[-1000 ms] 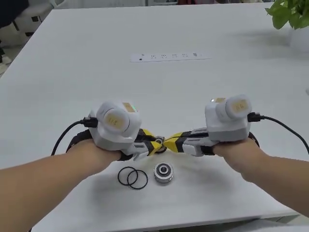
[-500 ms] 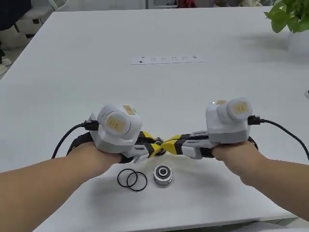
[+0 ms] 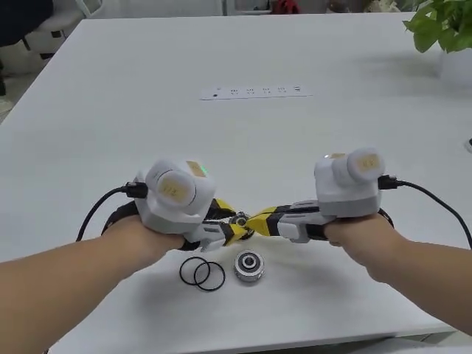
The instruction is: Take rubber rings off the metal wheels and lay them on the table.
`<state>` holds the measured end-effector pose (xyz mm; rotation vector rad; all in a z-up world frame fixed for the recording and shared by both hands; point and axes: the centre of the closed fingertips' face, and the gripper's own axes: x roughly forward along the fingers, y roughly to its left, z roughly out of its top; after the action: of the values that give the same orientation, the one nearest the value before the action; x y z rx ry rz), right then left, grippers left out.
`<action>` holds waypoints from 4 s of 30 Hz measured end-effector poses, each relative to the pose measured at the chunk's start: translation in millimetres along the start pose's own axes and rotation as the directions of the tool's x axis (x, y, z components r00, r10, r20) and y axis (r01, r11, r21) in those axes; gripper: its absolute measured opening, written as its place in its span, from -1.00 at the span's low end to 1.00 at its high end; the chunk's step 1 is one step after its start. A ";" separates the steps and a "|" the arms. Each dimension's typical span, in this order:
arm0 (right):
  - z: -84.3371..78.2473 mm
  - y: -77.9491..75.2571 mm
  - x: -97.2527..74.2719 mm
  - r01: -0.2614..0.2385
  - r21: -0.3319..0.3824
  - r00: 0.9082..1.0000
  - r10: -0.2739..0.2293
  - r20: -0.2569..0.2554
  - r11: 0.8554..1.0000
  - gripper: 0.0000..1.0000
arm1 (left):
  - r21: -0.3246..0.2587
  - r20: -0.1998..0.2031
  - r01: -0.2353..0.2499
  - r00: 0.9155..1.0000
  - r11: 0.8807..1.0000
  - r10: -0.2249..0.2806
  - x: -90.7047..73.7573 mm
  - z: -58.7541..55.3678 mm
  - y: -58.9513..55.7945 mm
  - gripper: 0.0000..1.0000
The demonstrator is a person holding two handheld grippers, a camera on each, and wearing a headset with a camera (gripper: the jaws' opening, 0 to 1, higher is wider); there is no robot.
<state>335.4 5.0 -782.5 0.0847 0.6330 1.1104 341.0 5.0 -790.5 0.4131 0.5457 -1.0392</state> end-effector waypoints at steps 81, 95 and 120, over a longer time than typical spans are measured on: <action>26.0 62.1 22.0 -0.177 0.004 0.984 0.177 0.017 0.984 -1.00 | -0.071 0.095 -0.034 0.995 0.997 0.041 -122.6 -25.5 -10.3 0.51; 11.1 73.0 27.5 -0.222 0.035 0.974 0.224 -0.036 0.974 -1.00 | -0.086 0.092 -0.038 0.995 0.996 0.046 -124.4 -30.5 -10.0 0.50; -10.6 86.2 34.6 -0.267 0.059 0.956 0.272 -0.111 0.962 -1.00 | -0.087 0.082 -0.033 0.996 0.996 0.040 -122.9 -32.8 -11.5 0.49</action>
<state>270.3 71.7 -774.3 0.1469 0.7673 1.3735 274.7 103.4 -743.2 0.3013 0.5040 -0.9895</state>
